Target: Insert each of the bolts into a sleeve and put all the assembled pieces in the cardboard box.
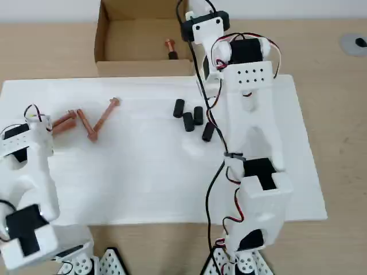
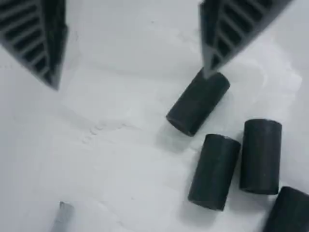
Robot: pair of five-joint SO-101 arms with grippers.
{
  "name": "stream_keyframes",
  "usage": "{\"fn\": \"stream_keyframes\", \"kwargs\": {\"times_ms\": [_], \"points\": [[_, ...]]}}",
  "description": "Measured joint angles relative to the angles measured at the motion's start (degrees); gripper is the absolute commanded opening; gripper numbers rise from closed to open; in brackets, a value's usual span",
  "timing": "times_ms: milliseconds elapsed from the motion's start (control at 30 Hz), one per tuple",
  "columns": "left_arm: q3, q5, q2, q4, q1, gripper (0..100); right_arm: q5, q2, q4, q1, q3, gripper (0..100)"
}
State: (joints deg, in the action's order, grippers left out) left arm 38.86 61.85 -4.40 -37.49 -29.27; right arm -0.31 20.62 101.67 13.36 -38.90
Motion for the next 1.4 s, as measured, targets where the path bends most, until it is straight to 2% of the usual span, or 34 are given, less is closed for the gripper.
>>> {"fn": "stream_keyframes", "kwargs": {"times_ms": [167,300,467,600,900,1000,1133,1400], "points": [[-3.3,0.2,6.2,0.5,0.0,18,0.0,0.0,0.0,0.0,0.0,22.8],[-9.7,0.1,10.4,-5.6,0.0,17,0.0,0.0,0.0,0.0,0.0,22.8],[-15.0,-0.1,13.9,-11.1,0.1,1,0.0,0.0,0.0,0.0,0.0,22.8],[-16.5,-4.1,14.6,-12.5,0.2,1,0.0,0.0,0.0,0.0,0.0,22.8],[-17.6,-7.6,13.7,-14.8,0.3,0,0.0,0.0,0.0,0.0,0.0,22.9],[-19.3,-14.1,13.0,-19.9,0.3,0,0.0,0.0,0.0,0.0,0.0,23.0],[-24.0,-26.5,13.1,-25.7,0.3,1,0.0,0.0,0.0,0.0,0.0,23.0],[-27.9,-56.4,13.1,-27.0,0.4,1,0.0,0.0,0.0,0.0,0.0,23.0]]}}
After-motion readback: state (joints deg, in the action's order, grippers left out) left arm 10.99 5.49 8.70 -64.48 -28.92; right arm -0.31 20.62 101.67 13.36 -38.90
